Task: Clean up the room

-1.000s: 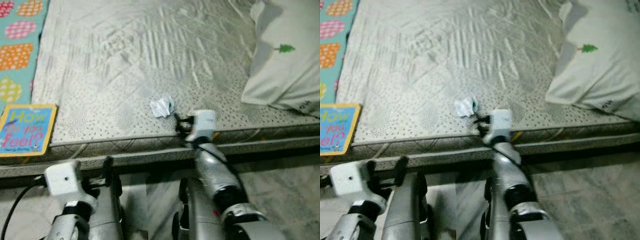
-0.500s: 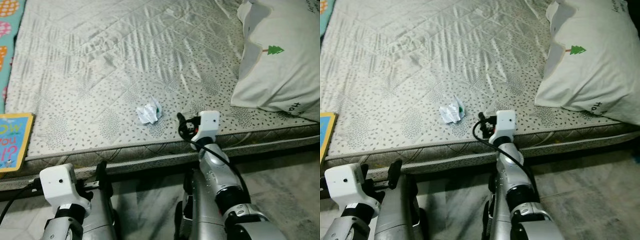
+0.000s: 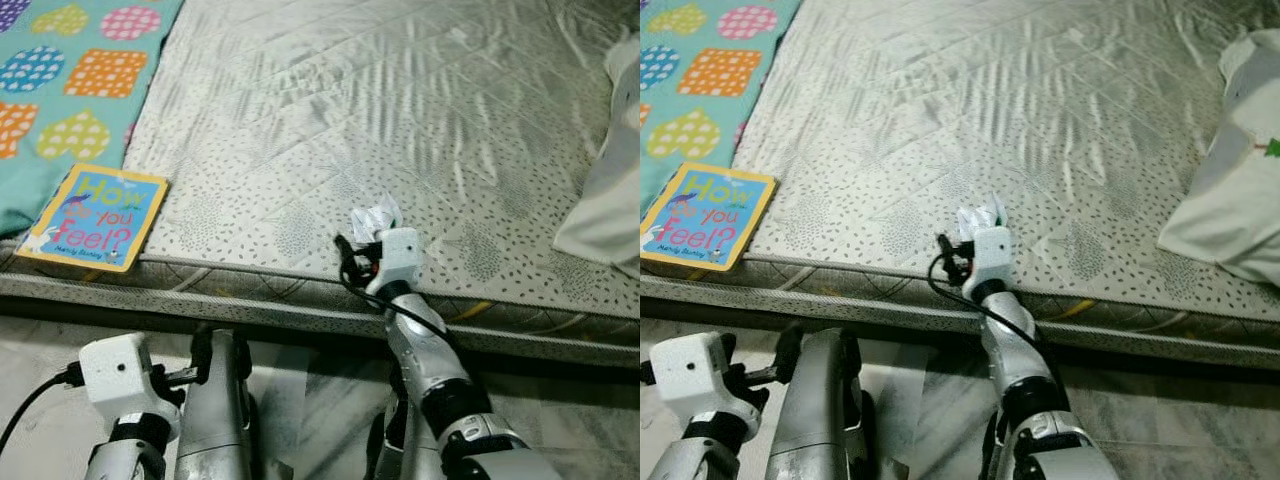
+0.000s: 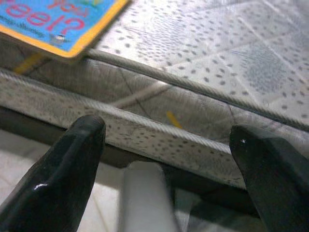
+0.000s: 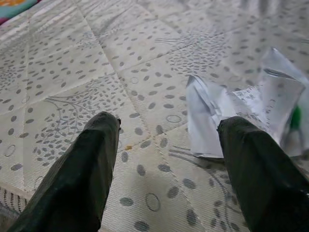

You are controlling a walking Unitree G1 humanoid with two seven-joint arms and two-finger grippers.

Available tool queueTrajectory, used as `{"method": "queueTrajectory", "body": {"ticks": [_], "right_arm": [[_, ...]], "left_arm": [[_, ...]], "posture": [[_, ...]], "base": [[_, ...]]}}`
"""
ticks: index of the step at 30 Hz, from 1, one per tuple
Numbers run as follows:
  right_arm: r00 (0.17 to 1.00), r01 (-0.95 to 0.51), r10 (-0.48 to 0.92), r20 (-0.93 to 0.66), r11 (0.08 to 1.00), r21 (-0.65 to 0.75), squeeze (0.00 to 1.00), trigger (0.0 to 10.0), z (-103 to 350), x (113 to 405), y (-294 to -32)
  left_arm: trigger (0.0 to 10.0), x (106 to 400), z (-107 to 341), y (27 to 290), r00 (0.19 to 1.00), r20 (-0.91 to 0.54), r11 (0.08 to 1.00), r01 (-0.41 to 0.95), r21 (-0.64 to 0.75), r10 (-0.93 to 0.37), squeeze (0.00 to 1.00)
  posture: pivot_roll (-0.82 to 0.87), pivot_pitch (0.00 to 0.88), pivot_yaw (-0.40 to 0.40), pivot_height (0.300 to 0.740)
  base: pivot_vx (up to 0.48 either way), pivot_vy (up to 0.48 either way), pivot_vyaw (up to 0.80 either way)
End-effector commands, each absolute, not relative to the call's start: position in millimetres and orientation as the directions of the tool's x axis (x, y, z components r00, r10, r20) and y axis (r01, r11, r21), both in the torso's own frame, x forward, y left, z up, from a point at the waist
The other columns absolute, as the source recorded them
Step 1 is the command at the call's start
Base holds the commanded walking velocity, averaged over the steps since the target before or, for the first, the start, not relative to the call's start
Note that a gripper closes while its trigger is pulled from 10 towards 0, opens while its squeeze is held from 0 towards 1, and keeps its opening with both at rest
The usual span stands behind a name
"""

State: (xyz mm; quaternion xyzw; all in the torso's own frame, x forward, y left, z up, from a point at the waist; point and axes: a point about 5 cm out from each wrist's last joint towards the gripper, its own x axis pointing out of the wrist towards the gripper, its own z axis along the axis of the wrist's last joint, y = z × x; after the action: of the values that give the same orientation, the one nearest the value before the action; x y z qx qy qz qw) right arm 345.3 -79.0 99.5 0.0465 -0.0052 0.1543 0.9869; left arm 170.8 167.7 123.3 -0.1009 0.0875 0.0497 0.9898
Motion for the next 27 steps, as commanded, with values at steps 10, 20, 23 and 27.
{"method": "queueTrajectory", "body": {"ticks": [10,20,23,27], "right_arm": [[0.961,-0.274,0.27,0.053,0.959,0.077,0.0,10.0,110,349,-54],[0.968,-0.239,0.241,0.07,0.97,-0.037,0.0,10.0,121,360,-51],[0.969,-0.233,0.238,0.059,0.969,-0.075,0.0,10.0,123,363,-52],[0.971,-0.224,0.232,0.053,0.967,-0.121,0.0,10.0,124,366,-54]], "left_arm": [[10.0,152,126,172,0.97,-0.217,0.974,-0.148,-0.169,0.109,0.0],[10.0,147,130,170,0.969,-0.223,0.974,-0.15,-0.169,0.11,0.0],[10.0,146,131,171,0.968,-0.226,0.974,-0.153,-0.169,0.113,0.0],[10.0,144,131,170,0.967,-0.229,0.973,-0.155,-0.169,0.114,0.0]], "posture": [[0.11,0.326,-0.041,0.537],[0.13,0.341,-0.046,0.537],[0.13,0.347,-0.047,0.537],[0.13,0.347,-0.051,0.537]], "base": [[0.0,0.0,0.0],[0.0,0.0,0.0],[0.0,0.0,0.0],[0.0,0.0,0.0]]}}
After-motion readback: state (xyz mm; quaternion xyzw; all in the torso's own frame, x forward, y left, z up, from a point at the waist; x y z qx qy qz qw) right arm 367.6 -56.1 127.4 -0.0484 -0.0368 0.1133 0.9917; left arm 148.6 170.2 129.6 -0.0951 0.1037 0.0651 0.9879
